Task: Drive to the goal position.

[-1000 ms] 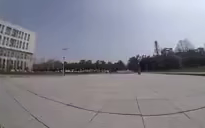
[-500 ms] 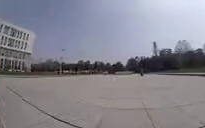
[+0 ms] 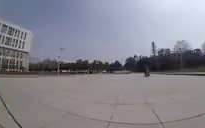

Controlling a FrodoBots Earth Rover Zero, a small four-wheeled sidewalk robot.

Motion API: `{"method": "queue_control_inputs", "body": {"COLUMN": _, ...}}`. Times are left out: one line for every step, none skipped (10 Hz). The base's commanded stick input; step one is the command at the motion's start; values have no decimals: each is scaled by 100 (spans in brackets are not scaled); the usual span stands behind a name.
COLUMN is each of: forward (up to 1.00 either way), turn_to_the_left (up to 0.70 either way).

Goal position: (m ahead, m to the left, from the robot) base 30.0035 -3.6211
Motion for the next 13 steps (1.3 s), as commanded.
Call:
{"method": "queue_control_inputs", "body": {"forward": 100, "turn_to_the_left": 0}}
{"method": "queue_control_inputs", "body": {"forward": 100, "turn_to_the_left": 0}}
{"method": "queue_control_inputs", "body": {"forward": 100, "turn_to_the_left": 0}}
{"method": "queue_control_inputs", "body": {"forward": 100, "turn_to_the_left": 0}}
{"method": "queue_control_inputs", "body": {"forward": 100, "turn_to_the_left": 0}}
{"method": "queue_control_inputs", "body": {"forward": 100, "turn_to_the_left": 0}}
{"method": "queue_control_inputs", "body": {"forward": 100, "turn_to_the_left": 0}}
{"method": "queue_control_inputs", "body": {"forward": 100, "turn_to_the_left": 0}}
{"method": "queue_control_inputs", "body": {"forward": 100, "turn_to_the_left": 0}}
{"method": "queue_control_inputs", "body": {"forward": 100, "turn_to_the_left": 0}}
{"method": "queue_control_inputs", "body": {"forward": 100, "turn_to_the_left": 0}}
{"method": "queue_control_inputs", "body": {"forward": 100, "turn_to_the_left": 0}}
{"method": "queue_control_inputs", "body": {"forward": 100, "turn_to_the_left": 0}}
